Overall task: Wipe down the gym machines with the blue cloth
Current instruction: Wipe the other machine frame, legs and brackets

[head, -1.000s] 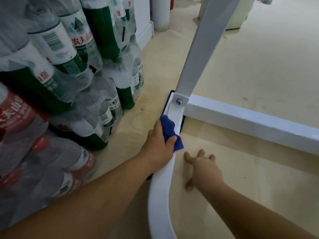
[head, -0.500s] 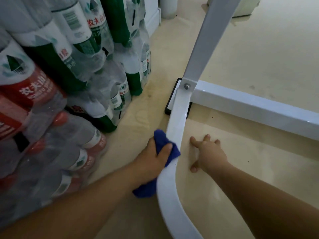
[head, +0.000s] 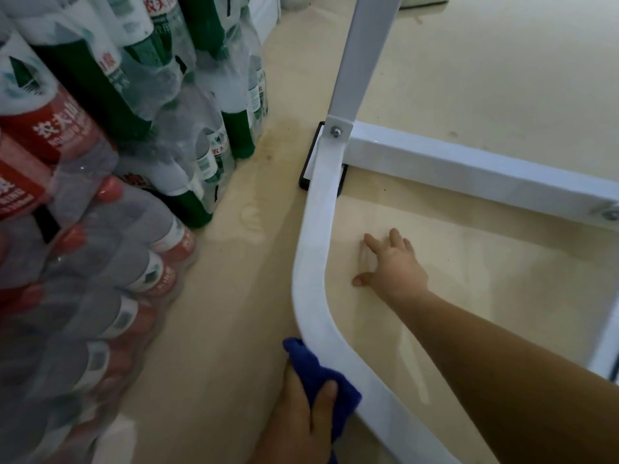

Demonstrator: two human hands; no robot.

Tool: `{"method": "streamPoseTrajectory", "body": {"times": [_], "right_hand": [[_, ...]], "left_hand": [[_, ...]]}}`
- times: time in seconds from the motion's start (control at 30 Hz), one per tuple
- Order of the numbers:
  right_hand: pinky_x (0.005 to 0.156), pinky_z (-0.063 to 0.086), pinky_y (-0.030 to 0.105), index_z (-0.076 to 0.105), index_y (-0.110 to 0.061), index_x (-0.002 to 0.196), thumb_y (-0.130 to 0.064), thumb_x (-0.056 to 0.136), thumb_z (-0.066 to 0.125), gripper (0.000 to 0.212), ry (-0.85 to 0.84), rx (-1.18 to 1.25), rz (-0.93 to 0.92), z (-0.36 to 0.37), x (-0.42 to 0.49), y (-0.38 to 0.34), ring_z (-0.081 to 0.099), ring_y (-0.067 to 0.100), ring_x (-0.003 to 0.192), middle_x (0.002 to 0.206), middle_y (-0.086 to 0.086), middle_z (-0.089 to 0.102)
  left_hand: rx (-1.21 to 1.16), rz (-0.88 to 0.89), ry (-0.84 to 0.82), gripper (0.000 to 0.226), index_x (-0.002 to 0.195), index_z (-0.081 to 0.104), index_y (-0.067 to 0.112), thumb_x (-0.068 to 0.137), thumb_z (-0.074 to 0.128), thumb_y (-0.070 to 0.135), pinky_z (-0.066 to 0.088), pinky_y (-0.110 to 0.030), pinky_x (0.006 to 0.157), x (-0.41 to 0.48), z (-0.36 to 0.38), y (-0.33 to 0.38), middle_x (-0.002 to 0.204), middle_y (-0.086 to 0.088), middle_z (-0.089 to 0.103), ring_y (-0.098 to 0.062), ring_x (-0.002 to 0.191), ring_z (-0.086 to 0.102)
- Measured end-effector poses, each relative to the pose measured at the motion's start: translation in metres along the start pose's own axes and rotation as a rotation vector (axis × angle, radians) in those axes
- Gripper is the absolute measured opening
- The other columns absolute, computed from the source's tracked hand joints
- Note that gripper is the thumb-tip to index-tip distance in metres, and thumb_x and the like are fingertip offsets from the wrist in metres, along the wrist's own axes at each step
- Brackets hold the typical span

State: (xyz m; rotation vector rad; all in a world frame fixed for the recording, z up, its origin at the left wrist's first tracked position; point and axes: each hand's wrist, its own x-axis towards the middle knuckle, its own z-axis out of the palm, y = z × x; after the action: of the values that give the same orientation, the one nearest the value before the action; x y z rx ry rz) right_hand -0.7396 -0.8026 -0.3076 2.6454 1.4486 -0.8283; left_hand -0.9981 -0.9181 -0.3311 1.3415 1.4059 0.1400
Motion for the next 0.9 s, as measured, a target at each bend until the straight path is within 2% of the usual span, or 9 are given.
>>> {"method": "streamPoseTrajectory", "body": {"times": [0.1,0.17,0.3,0.43,0.53,0.67,0.77,0.83,0.9], "right_hand": [[0.12,0.033,0.055,0.025,-0.043,0.158,-0.047,0.089,0.074,0.085,0.038,-0.003,-0.045,0.008,-0.015,0.004,0.013,0.029,0.157,0.171,0.001,0.012],[0.119,0.032,0.058,0.021,-0.046,0.157,-0.054,0.088,0.072,0.086,0.025,-0.046,-0.052,0.012,-0.016,0.005,0.008,0.03,0.157,0.171,-0.001,0.007],[0.113,0.034,0.065,0.02,-0.049,0.154,-0.059,0.086,0.071,0.086,-0.116,-0.116,-0.014,0.013,-0.006,0.002,0.004,0.037,0.156,0.168,-0.003,0.005],[0.114,0.028,0.07,0.015,-0.046,0.158,-0.053,0.089,0.071,0.089,-0.165,-0.132,0.009,0.013,0.001,-0.002,-0.002,0.039,0.156,0.171,-0.003,-0.003],[0.116,0.024,0.071,0.01,-0.046,0.159,-0.055,0.089,0.069,0.092,-0.184,-0.108,0.008,0.016,0.003,0.005,-0.005,0.039,0.156,0.171,-0.003,-0.007],[0.115,0.023,0.071,0.011,-0.048,0.158,-0.059,0.091,0.063,0.085,-0.183,-0.089,-0.005,0.015,0.001,0.004,-0.006,0.039,0.156,0.171,-0.003,-0.007],[0.115,0.03,0.067,0.035,-0.046,0.149,-0.055,0.097,0.052,0.056,-0.197,0.035,0.026,0.005,0.004,0.002,0.012,0.036,0.154,0.167,-0.001,0.018],[0.111,0.042,0.056,0.054,-0.031,0.138,-0.047,0.097,0.052,0.044,-0.136,0.335,0.062,-0.008,0.003,0.003,0.042,0.029,0.138,0.148,0.003,0.05],[0.103,0.051,0.048,0.066,-0.02,0.125,-0.044,0.101,0.051,0.037,0.035,0.761,0.095,-0.017,-0.007,0.0,0.061,0.029,0.118,0.127,0.005,0.068]], "left_hand": [[0.039,0.2,0.241,0.057,0.156,0.028,0.021,0.104,0.046,0.035,0.014,0.011,0.095,0.015,-0.035,0.064,0.135,0.015,0.049,0.011,0.118,0.04],[0.11,0.291,0.23,0.064,0.158,0.012,0.034,0.105,0.047,0.033,0.007,0.012,0.092,0.045,-0.049,0.089,0.139,0.03,0.033,0.024,0.122,0.022],[0.288,0.328,0.041,0.07,0.161,-0.002,0.041,0.106,0.042,0.04,0.028,-0.017,0.101,0.082,-0.072,0.113,0.158,0.014,0.025,0.003,0.128,0.036],[0.372,0.347,0.068,0.066,0.161,0.0,0.038,0.108,0.039,0.038,0.029,-0.023,0.102,0.126,-0.08,0.149,0.161,0.005,0.024,-0.012,0.134,0.042],[0.622,0.367,0.122,0.067,0.162,0.0,0.024,0.108,0.037,0.035,0.034,-0.031,0.11,0.151,-0.074,0.181,0.162,-0.007,0.017,-0.026,0.138,0.042],[0.875,0.474,0.179,0.067,0.162,0.011,0.018,0.105,0.045,0.026,0.027,-0.041,0.121,0.147,-0.068,0.186,0.163,-0.012,0.013,-0.031,0.147,0.026],[0.912,0.591,-0.014,0.061,0.162,0.02,0.022,0.106,0.046,0.021,0.004,-0.03,0.124,0.114,-0.056,0.186,0.171,-0.005,0.006,-0.021,0.157,0.005],[0.679,0.558,-0.138,0.052,0.157,0.031,0.029,0.108,0.045,0.023,0.024,-0.02,0.116,0.091,-0.053,0.184,0.161,0.002,0.036,-0.012,0.144,0.037],[0.408,0.523,-0.014,0.034,0.141,0.046,0.037,0.108,0.045,0.031,0.046,-0.019,0.088,0.08,-0.06,0.188,0.122,0.011,0.063,-0.003,0.103,0.061]]}}
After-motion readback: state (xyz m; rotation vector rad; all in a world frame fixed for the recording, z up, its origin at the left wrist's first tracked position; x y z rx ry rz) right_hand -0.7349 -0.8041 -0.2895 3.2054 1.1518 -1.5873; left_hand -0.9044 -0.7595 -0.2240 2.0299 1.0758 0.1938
